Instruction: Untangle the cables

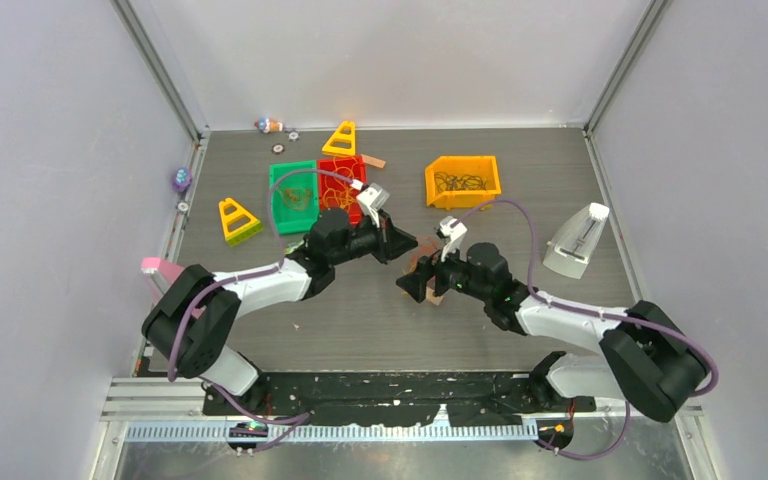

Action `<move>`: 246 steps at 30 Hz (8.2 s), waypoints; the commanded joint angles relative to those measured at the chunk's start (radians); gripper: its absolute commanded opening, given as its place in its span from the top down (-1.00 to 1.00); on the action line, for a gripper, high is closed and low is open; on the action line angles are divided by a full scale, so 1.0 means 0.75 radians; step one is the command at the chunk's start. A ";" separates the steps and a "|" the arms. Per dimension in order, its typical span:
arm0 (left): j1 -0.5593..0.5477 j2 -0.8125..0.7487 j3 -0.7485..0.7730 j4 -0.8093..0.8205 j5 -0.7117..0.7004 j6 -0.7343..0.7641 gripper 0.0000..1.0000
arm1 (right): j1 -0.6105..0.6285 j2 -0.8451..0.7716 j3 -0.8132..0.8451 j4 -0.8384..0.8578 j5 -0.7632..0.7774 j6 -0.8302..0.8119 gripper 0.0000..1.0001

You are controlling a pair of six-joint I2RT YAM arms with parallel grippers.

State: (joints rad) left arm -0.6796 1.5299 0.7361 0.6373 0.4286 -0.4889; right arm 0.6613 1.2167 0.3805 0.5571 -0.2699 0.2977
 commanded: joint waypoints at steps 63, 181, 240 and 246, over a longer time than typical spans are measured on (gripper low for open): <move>0.366 -0.557 1.313 -1.330 -0.069 -0.065 1.00 | 0.365 0.963 0.930 -0.026 0.560 0.052 -0.62; 0.750 0.325 1.114 -1.410 -0.779 0.466 1.00 | 0.040 -0.019 0.298 -0.369 0.780 0.068 0.70; 0.403 0.327 0.602 -1.486 -0.453 0.434 -0.11 | 0.037 -0.047 0.262 -0.373 0.705 0.056 -0.38; 0.403 0.432 0.637 -1.504 -0.420 0.413 0.38 | 0.037 -0.062 0.249 -0.370 0.720 0.059 -0.37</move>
State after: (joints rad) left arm -0.3748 1.8256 1.1713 -0.5106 0.0750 -0.1753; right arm 0.6853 1.2034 0.5758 0.2314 0.2390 0.3466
